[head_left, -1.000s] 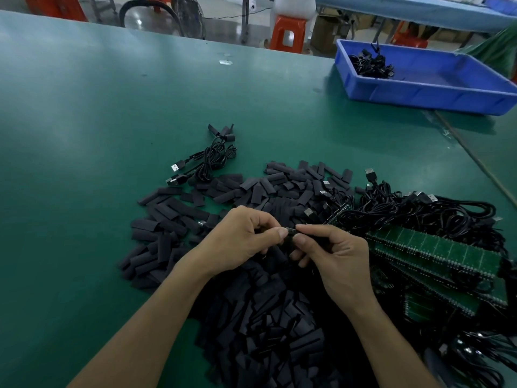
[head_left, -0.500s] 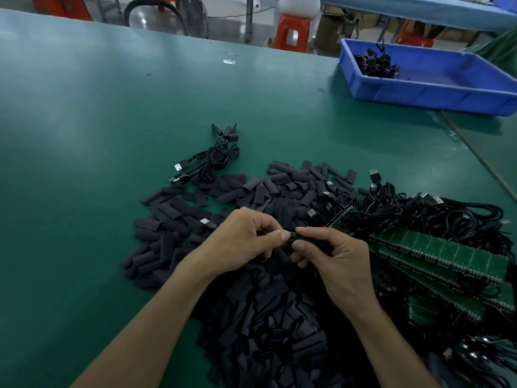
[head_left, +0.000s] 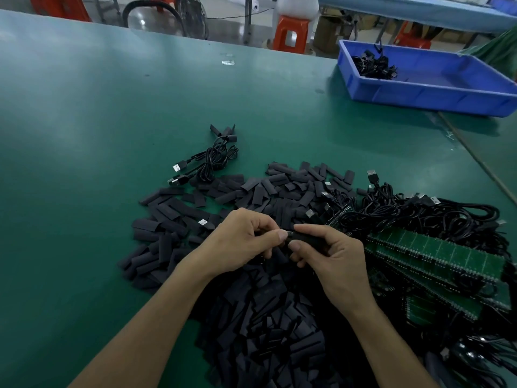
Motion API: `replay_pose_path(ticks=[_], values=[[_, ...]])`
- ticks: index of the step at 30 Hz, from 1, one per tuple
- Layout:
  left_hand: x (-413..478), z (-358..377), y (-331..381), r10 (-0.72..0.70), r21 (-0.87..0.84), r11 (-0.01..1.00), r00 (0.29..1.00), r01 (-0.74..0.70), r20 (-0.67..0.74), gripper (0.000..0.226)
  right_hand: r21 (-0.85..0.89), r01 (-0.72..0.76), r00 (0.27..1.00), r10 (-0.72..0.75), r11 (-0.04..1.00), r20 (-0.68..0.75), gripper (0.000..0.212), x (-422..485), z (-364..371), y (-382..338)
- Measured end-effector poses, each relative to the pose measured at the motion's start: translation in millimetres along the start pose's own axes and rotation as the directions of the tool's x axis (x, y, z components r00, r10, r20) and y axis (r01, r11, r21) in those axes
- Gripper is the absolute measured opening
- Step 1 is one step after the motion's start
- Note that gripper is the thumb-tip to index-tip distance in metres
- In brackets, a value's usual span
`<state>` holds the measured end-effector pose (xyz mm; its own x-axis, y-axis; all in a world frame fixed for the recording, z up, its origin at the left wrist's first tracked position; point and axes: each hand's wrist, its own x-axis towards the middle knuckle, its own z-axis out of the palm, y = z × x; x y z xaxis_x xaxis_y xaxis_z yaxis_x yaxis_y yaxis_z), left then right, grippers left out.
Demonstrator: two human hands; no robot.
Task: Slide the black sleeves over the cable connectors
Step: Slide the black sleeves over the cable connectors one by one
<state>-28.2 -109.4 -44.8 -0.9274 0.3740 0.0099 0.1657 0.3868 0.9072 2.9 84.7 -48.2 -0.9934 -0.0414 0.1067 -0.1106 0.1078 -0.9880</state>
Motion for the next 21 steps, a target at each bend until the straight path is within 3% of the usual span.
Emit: replay_pose_path(ticks=[3, 10, 21], values=[[0.2, -0.3, 0.6, -0.004, -0.011, 1.0, 1.0, 0.004, -0.005, 0.024, 0.008, -0.008, 1.0, 0.008, 1.0, 0.0, 0.03, -0.5, 0.2, -0.5], [1.1, -1.3, -1.0, -0.041, -0.042, 0.998, 0.999, 0.041, 0.016, 0.022, 0.108, 0.024, 1.0, -0.023, 0.994, -0.014, 0.02, -0.6, -1.1, -0.7], [0.6, 0.7, 0.5, -0.033, 0.0, 0.999, 0.999, 0.033, 0.019, 0.018, 0.102, 0.037, 0.999, -0.034, 0.994, -0.026, 0.018, -0.1, 1.0, -1.5]])
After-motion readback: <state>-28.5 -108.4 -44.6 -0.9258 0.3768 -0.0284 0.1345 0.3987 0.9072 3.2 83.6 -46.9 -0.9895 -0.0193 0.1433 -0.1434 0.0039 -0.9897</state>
